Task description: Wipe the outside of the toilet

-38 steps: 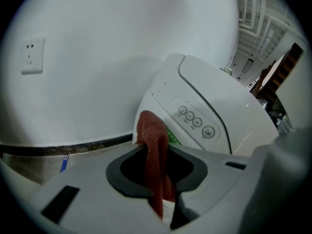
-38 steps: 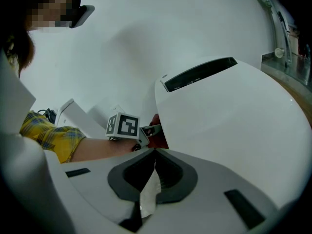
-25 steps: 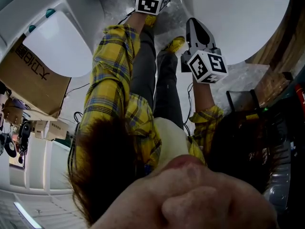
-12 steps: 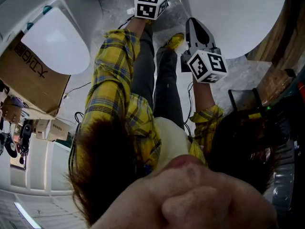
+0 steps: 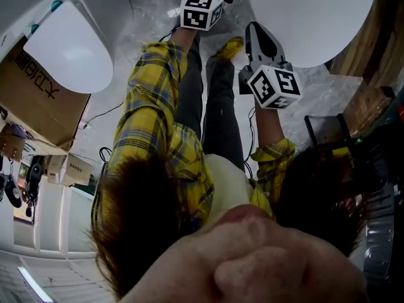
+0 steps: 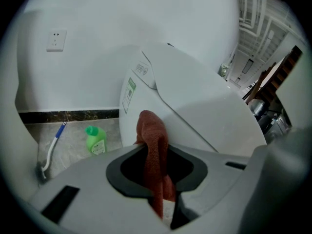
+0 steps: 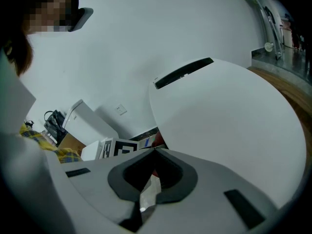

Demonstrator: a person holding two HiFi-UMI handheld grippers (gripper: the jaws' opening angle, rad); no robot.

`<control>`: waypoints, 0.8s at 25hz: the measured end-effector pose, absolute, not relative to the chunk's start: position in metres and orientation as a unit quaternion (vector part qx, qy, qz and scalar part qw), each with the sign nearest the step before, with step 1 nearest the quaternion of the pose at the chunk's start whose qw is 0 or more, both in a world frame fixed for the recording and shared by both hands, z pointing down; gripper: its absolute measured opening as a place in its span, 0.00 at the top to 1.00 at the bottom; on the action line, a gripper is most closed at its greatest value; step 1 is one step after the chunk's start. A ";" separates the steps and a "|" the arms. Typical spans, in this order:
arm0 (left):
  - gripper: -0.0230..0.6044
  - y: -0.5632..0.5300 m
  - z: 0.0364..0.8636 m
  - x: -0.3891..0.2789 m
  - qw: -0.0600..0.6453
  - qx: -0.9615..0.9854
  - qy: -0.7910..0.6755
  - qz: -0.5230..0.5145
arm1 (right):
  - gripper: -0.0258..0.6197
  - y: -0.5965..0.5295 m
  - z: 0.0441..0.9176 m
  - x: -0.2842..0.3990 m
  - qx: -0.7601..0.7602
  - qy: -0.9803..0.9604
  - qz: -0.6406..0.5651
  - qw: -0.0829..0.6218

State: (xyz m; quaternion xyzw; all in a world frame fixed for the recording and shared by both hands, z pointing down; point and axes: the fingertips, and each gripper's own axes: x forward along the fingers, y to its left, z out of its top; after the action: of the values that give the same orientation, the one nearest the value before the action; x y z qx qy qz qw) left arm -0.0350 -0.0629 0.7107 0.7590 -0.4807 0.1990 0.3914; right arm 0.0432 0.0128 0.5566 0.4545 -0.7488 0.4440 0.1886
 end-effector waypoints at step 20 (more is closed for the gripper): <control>0.83 0.022 0.727 0.020 0.430 0.760 -0.435 0.218 | 0.92 0.060 0.556 0.075 0.462 -0.748 0.442 0.178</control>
State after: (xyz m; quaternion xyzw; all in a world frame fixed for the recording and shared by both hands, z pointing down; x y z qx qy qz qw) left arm 0.0196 0.0224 0.7269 0.7603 -0.4353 0.2181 0.4299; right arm 0.0754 0.0596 0.5557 0.4618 -0.7481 0.4423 0.1776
